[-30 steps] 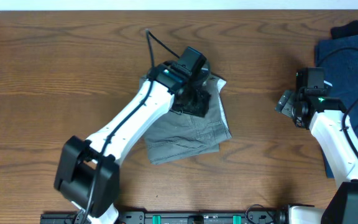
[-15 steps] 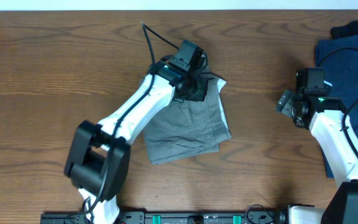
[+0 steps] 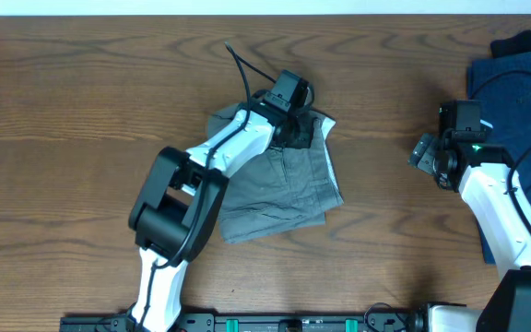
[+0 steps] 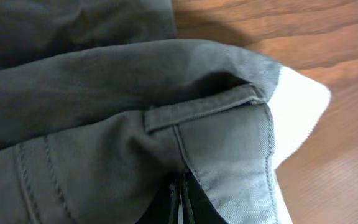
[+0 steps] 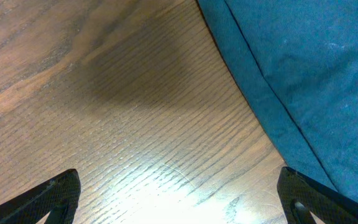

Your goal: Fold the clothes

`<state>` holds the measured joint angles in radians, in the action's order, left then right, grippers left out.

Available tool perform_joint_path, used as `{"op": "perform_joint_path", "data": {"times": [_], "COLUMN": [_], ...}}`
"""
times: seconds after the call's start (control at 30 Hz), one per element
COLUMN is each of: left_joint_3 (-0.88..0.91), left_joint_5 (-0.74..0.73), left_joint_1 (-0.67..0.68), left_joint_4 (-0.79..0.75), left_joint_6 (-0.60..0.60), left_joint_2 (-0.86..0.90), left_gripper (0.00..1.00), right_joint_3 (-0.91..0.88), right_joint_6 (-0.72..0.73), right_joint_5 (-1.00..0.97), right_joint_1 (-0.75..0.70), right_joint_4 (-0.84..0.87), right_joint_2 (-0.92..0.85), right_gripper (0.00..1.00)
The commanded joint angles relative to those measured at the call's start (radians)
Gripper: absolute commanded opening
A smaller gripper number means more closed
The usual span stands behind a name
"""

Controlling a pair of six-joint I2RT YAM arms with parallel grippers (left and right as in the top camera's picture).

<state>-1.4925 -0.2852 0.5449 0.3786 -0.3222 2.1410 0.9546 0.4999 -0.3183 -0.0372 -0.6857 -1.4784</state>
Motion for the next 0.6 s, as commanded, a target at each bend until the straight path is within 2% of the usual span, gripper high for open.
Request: {"op": "perform_joint_path", "data": {"times": [0.0,0.23,0.43,0.57], "left_joint_3": [-0.005,-0.017,-0.026,-0.026], "left_joint_5": [0.01,-0.048,-0.066,-0.066], "left_joint_1": [0.0,-0.005,-0.006,-0.006], "left_joint_4": [-0.003,0.009,0.072,0.197], "left_joint_6": [-0.013,-0.013,-0.013,-0.013], "left_joint_2": [0.047,0.008,-0.191,-0.346], "left_gripper": [0.06,0.06,0.06,0.07], "right_joint_3": [0.014,0.014,0.014,0.014], "right_joint_6": [-0.007,-0.007,-0.007,-0.007], "right_joint_5": [-0.018,-0.017,-0.017,-0.017], "right_joint_1": [-0.003,-0.003,-0.003,-0.003], "right_joint_4": [0.0,0.0,0.0,0.0], "right_joint_2": [0.006,0.006,0.006,0.006], "right_gripper": [0.99,0.99,0.99,0.99]}}
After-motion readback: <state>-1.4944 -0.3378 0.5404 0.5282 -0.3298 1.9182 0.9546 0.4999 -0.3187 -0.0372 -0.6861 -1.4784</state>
